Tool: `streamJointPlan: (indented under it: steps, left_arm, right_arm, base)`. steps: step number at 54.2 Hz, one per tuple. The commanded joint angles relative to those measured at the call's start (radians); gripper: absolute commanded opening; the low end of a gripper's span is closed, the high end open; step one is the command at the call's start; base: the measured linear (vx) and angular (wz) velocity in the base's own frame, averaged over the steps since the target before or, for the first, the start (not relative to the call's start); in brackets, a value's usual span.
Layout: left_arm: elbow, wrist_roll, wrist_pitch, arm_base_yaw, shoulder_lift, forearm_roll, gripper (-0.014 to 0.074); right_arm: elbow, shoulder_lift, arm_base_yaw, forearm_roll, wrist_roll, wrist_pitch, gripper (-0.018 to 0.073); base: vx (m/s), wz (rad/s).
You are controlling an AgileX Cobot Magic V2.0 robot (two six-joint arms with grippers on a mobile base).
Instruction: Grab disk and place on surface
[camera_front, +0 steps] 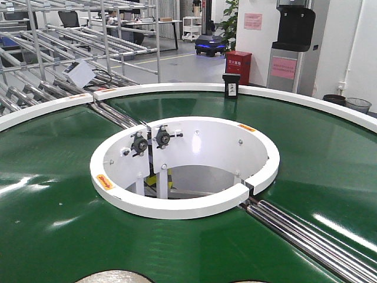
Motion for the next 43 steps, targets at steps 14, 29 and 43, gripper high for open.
streamJointPlan:
  steps: [14,29,43]
  left_arm:
    - [-0.019,-0.006,-0.084,-0.001,-0.002,0.002,-0.0007]
    - [-0.019,-0.006,-0.084,-0.001,-0.002,0.002,-0.0007]
    - [-0.019,-0.006,-0.084,-0.001,-0.002,0.002,-0.0007]
  right_arm:
    - [0.008,-0.002,0.000,-0.008,0.001,-0.085,-0.0008]
    - [0.008,-0.002,0.000,-0.008,0.001,-0.085,-0.0008]
    - [0.008,-0.002,0.000,-0.012,-0.004,-0.089,-0.0008]
  base:
    - [0.00,0.00]
    - [0.00,0.00]
    - [0.00,0.00]
